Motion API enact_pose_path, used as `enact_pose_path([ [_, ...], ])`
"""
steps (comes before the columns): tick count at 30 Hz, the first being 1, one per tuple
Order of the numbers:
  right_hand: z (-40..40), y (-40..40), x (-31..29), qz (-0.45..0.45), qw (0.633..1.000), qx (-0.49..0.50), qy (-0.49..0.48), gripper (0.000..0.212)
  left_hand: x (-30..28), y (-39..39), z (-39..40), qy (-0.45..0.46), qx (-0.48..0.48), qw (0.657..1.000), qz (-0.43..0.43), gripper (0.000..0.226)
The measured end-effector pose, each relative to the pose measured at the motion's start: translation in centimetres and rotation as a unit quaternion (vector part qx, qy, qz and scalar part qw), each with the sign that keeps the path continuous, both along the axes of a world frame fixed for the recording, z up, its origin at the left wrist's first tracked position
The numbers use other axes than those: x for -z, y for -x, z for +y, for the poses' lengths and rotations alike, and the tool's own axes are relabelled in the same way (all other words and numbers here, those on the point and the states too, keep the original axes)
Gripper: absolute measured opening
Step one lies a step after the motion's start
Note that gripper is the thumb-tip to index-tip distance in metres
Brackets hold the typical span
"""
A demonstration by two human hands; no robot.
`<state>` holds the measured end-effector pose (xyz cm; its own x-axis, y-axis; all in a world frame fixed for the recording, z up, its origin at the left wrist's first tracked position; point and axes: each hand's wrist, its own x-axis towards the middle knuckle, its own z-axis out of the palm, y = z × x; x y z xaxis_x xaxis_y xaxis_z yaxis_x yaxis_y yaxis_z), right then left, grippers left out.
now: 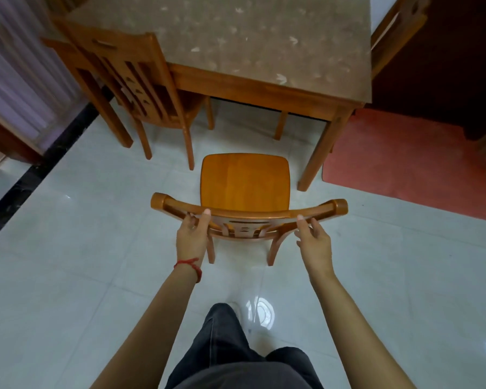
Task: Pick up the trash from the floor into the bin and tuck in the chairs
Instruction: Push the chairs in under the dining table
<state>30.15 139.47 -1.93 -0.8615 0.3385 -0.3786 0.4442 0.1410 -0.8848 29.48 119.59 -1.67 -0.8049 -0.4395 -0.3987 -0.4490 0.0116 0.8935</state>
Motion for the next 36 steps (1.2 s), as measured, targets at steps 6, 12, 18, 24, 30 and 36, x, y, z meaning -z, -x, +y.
enact_pose_path([
  [6, -1.3, 3.1, 1.6, -0.023, 0.999, 0.042, 0.007, 0.035, 1.1, 1.8, 0.6, -0.009, -0.049, 0.999, 0.006, 0.028],
  [12, -1.7, 3.5, 1.9, -0.007, 0.998, 0.045, -0.052, 0.023, 1.4, 2.5, -0.1, 0.068, -0.034, 0.997, -0.004, 0.03],
  [18, -2.8, 6.1, 2.3, 0.004, 0.997, 0.052, -0.058, 0.025, 1.3, 5.6, -1.1, 0.09, -0.029, 0.995, 0.01, 0.035],
  [24, -3.6, 10.3, 2.1, 0.007, 0.996, 0.058, -0.068, 0.022, 1.4, 9.8, -2.0, 0.077, -0.024, 0.997, 0.016, 0.037],
  [30, -4.4, 15.0, 2.1, 0.016, 0.996, 0.071, -0.06, 0.021, 1.1, 14.9, -2.5, 0.062, -0.033, 0.997, 0.019, 0.027],
  [36, -5.2, 20.8, 2.6, 0.024, 0.996, 0.075, -0.053, 0.029, 0.8, 21.0, -3.2, 0.054, -0.047, 0.997, 0.021, 0.032],
])
